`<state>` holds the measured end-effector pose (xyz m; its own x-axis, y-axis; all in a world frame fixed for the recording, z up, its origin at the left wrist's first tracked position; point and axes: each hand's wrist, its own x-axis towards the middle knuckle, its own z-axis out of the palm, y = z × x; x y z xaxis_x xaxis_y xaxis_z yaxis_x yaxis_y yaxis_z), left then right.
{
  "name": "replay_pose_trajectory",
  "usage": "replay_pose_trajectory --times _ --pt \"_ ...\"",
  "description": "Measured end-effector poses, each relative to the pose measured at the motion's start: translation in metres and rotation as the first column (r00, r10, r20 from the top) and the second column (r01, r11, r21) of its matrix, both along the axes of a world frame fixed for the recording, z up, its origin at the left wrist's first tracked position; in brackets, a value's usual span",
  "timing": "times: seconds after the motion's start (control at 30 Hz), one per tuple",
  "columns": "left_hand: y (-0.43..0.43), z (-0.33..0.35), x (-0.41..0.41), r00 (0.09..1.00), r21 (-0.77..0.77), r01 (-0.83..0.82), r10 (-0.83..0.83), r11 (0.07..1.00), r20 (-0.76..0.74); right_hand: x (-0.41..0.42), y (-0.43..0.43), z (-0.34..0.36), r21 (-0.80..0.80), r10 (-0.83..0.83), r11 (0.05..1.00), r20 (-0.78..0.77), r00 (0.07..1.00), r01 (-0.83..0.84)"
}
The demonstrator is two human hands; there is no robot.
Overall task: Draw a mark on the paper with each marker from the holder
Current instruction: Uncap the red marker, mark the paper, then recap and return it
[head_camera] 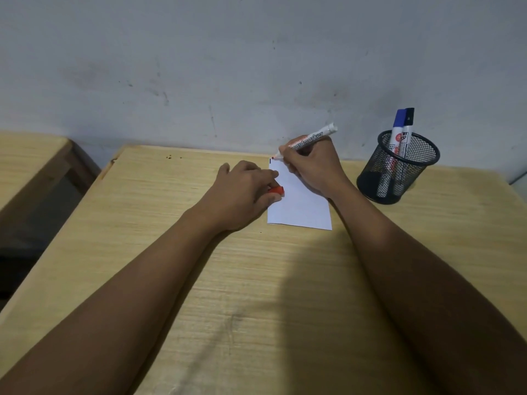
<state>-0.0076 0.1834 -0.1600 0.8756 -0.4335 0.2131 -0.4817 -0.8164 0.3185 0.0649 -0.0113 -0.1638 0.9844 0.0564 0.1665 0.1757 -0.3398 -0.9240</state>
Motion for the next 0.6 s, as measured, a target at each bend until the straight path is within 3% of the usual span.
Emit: replay_pose_trajectory --times 0.23,0.6 --pt "-0.0001 0.0013 -0.0022 1.0 -0.041 0.012 -0.012 0.999 -0.003 -0.0001 0.0016 0.0007 -0.102 -0.032 0.994 0.004 0.999 0.032" --pt "-0.0015 0.0036 -0.002 1.0 -0.014 0.007 -0.007 1.0 0.01 -0.0053 0.0005 0.0071 -0.097 0.018 0.995 -0.026 0.999 -0.021"
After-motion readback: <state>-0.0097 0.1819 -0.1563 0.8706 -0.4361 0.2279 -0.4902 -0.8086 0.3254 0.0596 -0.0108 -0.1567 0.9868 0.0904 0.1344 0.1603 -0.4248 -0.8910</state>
